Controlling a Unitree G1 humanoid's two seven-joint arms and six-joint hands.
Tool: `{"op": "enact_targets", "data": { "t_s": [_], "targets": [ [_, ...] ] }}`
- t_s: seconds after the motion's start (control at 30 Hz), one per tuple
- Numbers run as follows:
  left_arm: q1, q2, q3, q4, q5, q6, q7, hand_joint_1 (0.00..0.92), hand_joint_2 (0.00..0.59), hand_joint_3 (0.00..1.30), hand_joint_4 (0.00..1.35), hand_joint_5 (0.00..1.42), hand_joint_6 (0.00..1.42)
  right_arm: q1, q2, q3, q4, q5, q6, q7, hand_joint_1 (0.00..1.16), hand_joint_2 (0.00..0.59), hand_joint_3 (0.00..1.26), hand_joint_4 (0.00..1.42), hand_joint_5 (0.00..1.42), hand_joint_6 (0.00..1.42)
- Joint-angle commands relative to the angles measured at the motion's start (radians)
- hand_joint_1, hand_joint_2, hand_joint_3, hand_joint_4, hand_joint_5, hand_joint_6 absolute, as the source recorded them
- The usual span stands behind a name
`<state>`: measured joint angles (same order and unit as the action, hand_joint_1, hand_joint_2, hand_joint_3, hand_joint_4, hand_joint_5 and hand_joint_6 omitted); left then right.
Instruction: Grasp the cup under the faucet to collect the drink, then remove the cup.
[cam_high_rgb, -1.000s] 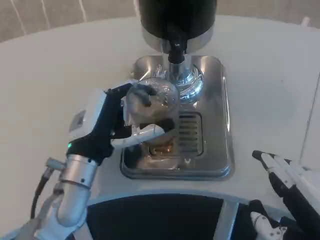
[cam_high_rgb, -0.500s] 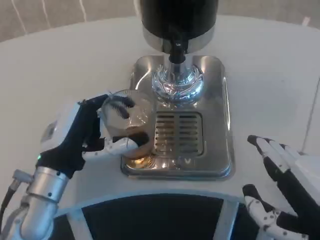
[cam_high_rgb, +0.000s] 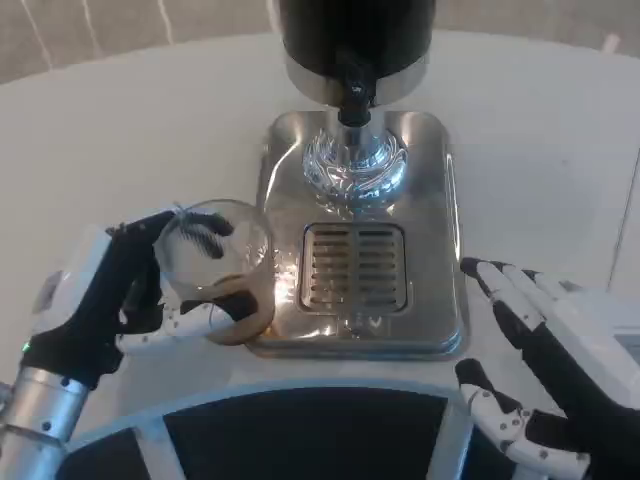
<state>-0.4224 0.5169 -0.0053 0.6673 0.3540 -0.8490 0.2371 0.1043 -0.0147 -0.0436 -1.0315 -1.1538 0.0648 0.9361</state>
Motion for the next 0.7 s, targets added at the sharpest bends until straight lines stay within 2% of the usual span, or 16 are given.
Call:
{"op": "enact_targets", "data": {
  "t_s": [0.03, 0.33, 0.5, 0.7],
  "targets": [
    [0.047, 0.019, 0.042, -0.06, -0.039, -0.02, -0.017, 0.541, 0.08, 1.02, 1.24, 1.38, 1.42, 0.001, -0.017, 0.036, -0.006, -0.014, 0.0, 0.001, 0.25, 0.561, 0.01, 0.0, 0.0, 0.0],
    [0.145, 0.018, 0.083, -0.177, -0.058, -0.011, -0.06, 0.538, 0.077, 1.02, 1.24, 1.38, 1.42, 0.042, -0.035, 0.107, -0.016, -0.062, -0.06, -0.019, 0.24, 0.571, 0.0, 0.0, 0.0, 0.0],
    [0.201, 0.018, 0.096, -0.249, -0.07, -0.007, -0.092, 0.537, 0.071, 1.02, 1.24, 1.38, 1.42, 0.082, -0.02, 0.149, -0.016, -0.091, -0.105, -0.034, 0.23, 0.575, 0.0, 0.0, 0.0, 0.0],
    [0.257, 0.014, 0.105, -0.32, -0.087, -0.01, -0.135, 0.541, 0.066, 1.02, 1.22, 1.38, 1.42, 0.125, -0.002, 0.173, -0.016, -0.104, -0.149, -0.053, 0.23, 0.584, 0.0, 0.0, 0.0, 0.0]
  ]
}}
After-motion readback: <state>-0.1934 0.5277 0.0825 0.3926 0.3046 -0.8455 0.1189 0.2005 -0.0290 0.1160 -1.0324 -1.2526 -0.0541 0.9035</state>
